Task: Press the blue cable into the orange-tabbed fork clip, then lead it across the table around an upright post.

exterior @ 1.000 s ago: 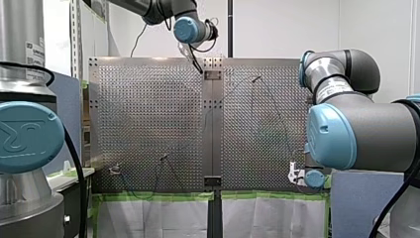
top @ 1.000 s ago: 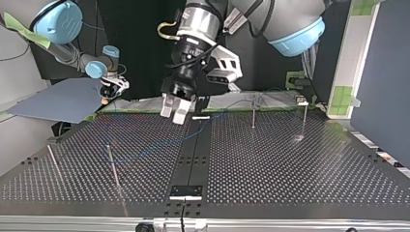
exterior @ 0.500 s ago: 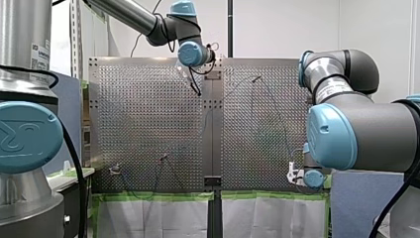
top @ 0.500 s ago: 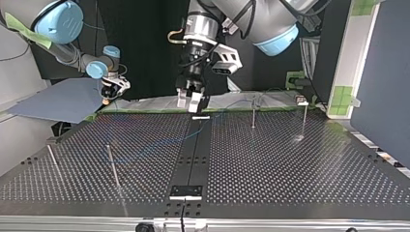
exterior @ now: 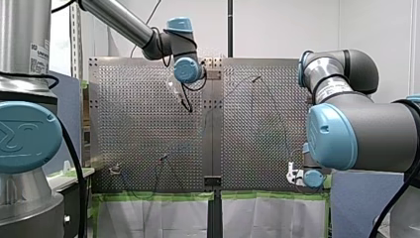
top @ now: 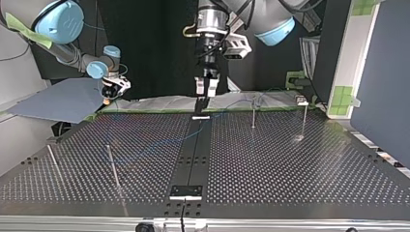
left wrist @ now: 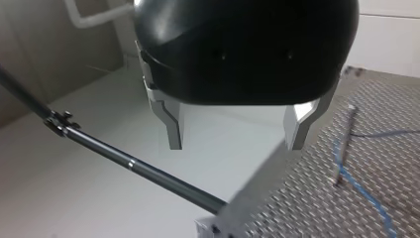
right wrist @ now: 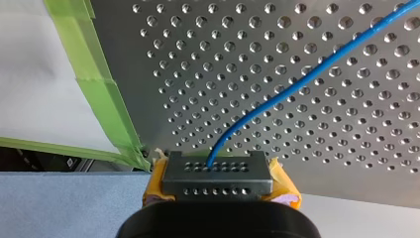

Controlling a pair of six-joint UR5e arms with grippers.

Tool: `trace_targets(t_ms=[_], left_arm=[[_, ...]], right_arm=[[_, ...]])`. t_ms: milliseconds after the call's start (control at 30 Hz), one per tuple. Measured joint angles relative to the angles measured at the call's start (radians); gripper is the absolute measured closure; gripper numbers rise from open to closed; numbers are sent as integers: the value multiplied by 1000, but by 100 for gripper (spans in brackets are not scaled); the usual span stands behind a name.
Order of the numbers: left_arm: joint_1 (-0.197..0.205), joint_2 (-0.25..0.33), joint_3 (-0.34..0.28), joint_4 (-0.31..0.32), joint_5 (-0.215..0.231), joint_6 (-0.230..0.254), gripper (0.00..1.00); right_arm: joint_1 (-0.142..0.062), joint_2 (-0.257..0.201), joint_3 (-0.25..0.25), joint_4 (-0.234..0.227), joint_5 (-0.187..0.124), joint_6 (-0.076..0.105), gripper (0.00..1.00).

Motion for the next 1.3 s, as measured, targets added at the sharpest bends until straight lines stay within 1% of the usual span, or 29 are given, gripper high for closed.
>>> trace_targets(t_ms=[133, 367, 433, 667, 800, 933, 1033, 1300], left_arm=[[4, 0, -40, 7, -8, 18, 1], [15, -8, -108, 33, -1, 64, 1], [18, -19, -125, 45, 2, 69, 1], [30, -86, -197, 106, 29, 65, 1], [37, -112, -233, 118, 34, 64, 1], [42, -118, -269, 123, 44, 69, 1], [45, -119, -298, 129, 52, 81, 1], [47, -120, -375, 156, 78, 135, 1]], right_arm=[[1, 0, 0, 0, -1, 0, 100], [1, 0, -3, 2, -2, 1, 100], [1, -1, -3, 4, -2, 0, 100], [1, -1, -3, 8, -3, 0, 100], [1, 0, -3, 8, -3, 0, 100], [1, 0, -3, 8, -2, 0, 100], [1, -1, -3, 8, -2, 0, 100], [-5, -1, -3, 9, -4, 0, 100]])
